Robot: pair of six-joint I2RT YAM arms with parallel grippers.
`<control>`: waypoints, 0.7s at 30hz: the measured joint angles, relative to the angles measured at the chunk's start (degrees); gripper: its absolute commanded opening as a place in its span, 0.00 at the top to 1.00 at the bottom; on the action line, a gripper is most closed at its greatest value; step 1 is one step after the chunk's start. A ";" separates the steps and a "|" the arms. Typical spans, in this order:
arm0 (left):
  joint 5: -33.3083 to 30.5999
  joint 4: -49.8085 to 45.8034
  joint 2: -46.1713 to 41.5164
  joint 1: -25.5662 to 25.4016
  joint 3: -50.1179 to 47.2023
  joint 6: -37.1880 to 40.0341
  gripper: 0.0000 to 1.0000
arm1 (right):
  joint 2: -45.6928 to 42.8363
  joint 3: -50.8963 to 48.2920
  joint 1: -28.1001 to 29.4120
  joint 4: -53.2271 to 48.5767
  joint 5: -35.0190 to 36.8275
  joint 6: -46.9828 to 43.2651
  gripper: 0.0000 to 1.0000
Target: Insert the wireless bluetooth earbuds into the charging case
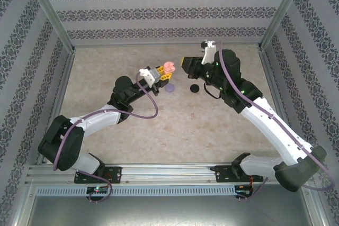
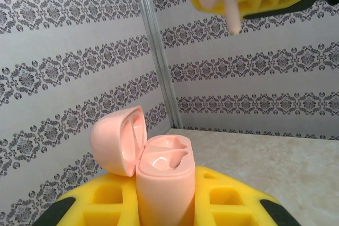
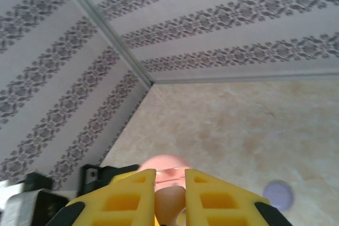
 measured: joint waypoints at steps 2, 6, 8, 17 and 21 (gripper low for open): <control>0.02 -0.02 0.15 -0.20 0.11 0.00 1.00 | -0.63 -2.12 1.05 3.48 -0.44 -0.31 0.83; 0.24 0.11 0.22 -0.50 0.94 -0.04 1.00 | -0.79 -5.31 2.51 8.55 -0.98 -1.07 0.83; 0.42 0.13 0.22 -0.50 1.29 -0.07 1.00 | -0.76 -6.45 2.75 10.29 -1.18 -1.25 0.83; 1.36 0.11 0.22 -1.05 1.81 -0.11 1.00 | 0.13 -7.58 3.26 15.47 -1.38 -1.22 0.85; 1.75 0.11 0.22 -1.20 1.81 -0.11 1.00 | 1.27 -7.58 3.63 16.24 -1.55 -1.07 0.85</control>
